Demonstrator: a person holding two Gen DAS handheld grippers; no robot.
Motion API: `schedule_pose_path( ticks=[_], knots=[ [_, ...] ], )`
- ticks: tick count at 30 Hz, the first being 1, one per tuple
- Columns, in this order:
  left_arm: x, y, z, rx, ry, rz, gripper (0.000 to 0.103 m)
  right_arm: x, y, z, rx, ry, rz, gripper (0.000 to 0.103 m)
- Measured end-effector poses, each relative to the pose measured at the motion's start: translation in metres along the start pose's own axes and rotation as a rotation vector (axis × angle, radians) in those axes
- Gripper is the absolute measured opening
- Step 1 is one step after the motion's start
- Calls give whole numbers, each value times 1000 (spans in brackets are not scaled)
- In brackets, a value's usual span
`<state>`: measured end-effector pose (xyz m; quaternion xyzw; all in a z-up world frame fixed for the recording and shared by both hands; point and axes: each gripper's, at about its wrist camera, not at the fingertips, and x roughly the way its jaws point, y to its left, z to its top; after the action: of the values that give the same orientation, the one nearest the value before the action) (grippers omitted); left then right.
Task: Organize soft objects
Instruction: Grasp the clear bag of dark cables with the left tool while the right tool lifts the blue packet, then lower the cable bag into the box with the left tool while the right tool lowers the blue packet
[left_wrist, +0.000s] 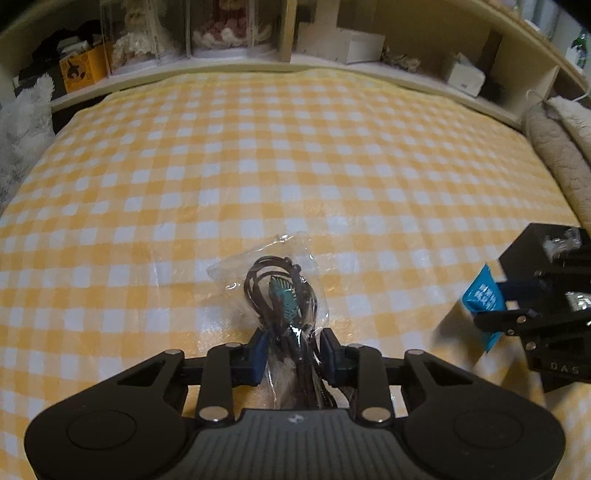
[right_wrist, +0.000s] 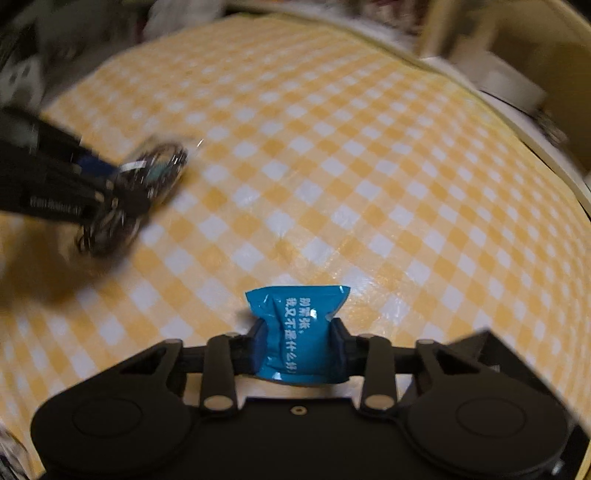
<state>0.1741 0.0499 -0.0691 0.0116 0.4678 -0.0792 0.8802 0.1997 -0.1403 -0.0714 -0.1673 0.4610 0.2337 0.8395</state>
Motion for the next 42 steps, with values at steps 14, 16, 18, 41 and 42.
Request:
schedule_pose_path(
  ticks=[14,16,18,41,42],
  knots=[
    [-90,-15,18,55,-181,-104,30,-80,-7,-31,316,-250,-15,30],
    [-100,-21,21,63,-209,-108,30,-99,-15,-35,346,-282,-26,30],
    [-110,-29,25,75,-230,-121,30,-119,-25,-41,370,-314,-61,30],
    [-51,-234,40,289,-158,-386,30,-170,-130,-153,569,-266,-242,31],
    [-47,-242,40,295,-150,-391,30,-168,-134,-157,581,-259,-242,31]
  ],
)
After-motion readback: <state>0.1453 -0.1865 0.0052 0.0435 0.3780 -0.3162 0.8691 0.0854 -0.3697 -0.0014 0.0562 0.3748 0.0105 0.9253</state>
